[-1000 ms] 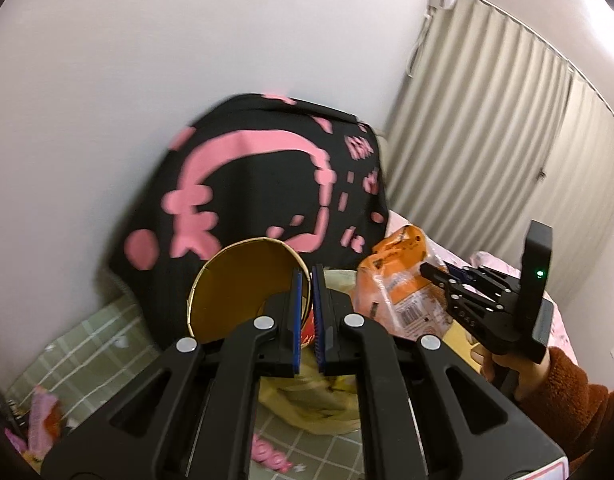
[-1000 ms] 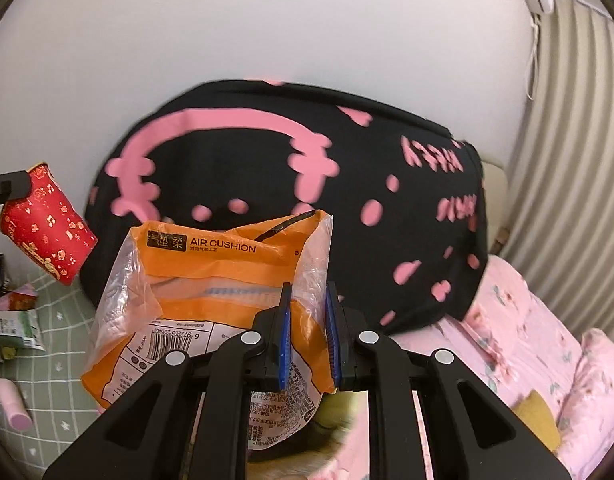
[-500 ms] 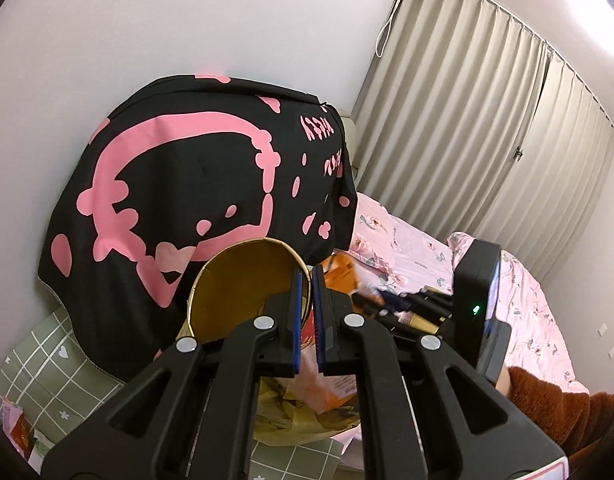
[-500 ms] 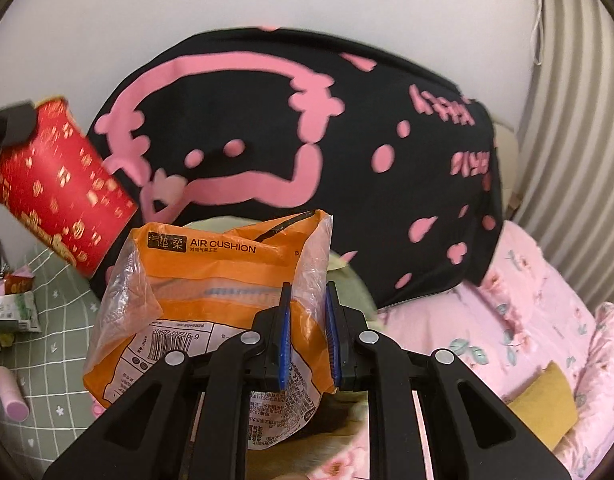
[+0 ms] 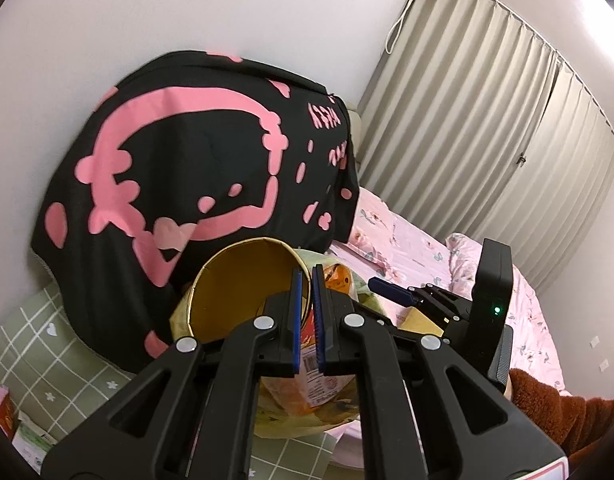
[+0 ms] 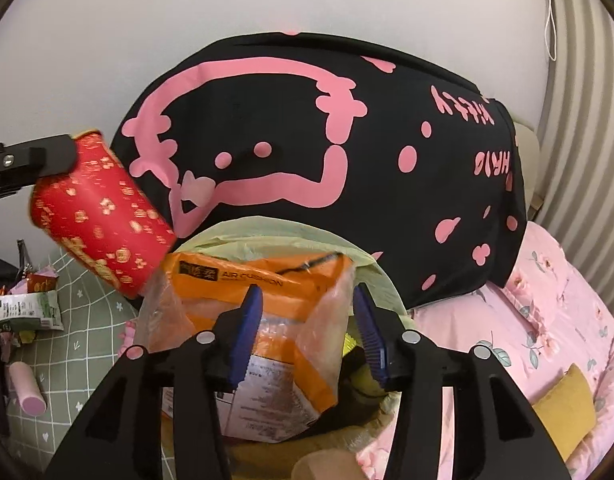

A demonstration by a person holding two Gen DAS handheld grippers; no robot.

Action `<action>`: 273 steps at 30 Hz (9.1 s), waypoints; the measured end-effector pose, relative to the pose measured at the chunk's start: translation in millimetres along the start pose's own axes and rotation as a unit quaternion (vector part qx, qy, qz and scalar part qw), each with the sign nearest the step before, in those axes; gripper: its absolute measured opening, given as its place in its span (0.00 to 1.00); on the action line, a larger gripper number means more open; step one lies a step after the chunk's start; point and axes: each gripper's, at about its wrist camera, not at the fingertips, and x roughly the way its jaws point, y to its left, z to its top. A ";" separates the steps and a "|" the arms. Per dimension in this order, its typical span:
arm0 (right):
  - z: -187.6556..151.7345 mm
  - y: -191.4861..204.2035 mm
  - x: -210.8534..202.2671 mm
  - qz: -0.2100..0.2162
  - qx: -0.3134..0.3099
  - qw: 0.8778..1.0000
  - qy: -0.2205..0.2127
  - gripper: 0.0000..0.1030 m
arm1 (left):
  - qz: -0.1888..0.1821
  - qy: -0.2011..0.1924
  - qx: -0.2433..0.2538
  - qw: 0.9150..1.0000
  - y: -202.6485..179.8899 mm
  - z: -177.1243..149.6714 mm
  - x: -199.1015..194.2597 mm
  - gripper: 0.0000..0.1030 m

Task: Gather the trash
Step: 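Carry the red tin cup and orange bag with both tools over the plastic bag, then open both tools to drop the tin cup and orange bag into the bag, then move both open tools back toward the remaining trash on the table, then grasp the red snack packet with the left tool while the right tool grasps the black stick sachet, then carry the red packet and black sachet with both tools over the plastic bag, then open the left tool to drop the red packet into the bag, then open the right tool to drop the black sachet into the bag, then move both open tools back toward the trash on the table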

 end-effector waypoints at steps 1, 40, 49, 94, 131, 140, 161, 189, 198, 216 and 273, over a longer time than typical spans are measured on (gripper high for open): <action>-1.1 -1.8 -3.1 -0.002 0.001 1.000 -0.002 0.44 | -0.004 0.001 0.001 1.000 -1.8 0.3 1.6 0.05; 1.0 -38.9 -23.8 -0.044 0.064 0.996 -0.042 0.44 | 0.073 0.081 0.005 0.994 10.5 -48.9 49.2 0.42; 5.5 29.8 -11.7 0.038 0.030 0.998 -0.047 0.48 | 0.208 0.013 -0.033 0.977 58.9 -73.4 -35.6 0.44; -41.2 302.8 56.0 0.252 -0.153 0.952 0.079 0.51 | 0.428 0.023 -0.311 0.848 269.7 -220.6 -216.4 0.19; 26.6 423.2 90.0 0.356 -0.190 0.907 0.118 0.22 | 0.396 -0.061 -0.288 0.870 211.7 -209.6 -270.5 0.16; 50.3 349.9 36.3 0.330 -0.171 0.926 0.058 0.22 | 0.373 -0.074 -0.233 0.895 181.0 -176.6 -260.2 0.16; 65.7 153.0 -30.5 0.168 -0.073 0.982 -0.044 0.22 | 0.213 -0.067 -0.080 0.971 88.9 -82.9 -154.1 0.16; 34.7 -30.4 -50.2 0.011 0.047 0.998 -0.043 0.22 | 0.017 0.100 0.020 0.995 -5.1 -56.6 75.4 0.15; 34.5 -48.1 -37.0 0.011 0.052 0.998 -0.033 0.22 | 0.031 0.128 0.011 0.991 4.2 -59.1 118.1 0.14; 23.0 -7.2 -17.0 0.073 0.043 0.996 -0.006 0.22 | 0.093 0.074 -0.008 0.993 13.6 -62.0 55.6 0.49; 7.4 271.5 59.1 0.258 -0.114 0.956 0.075 0.41 | 0.390 -0.064 -0.243 0.886 192.6 -185.0 -230.4 0.52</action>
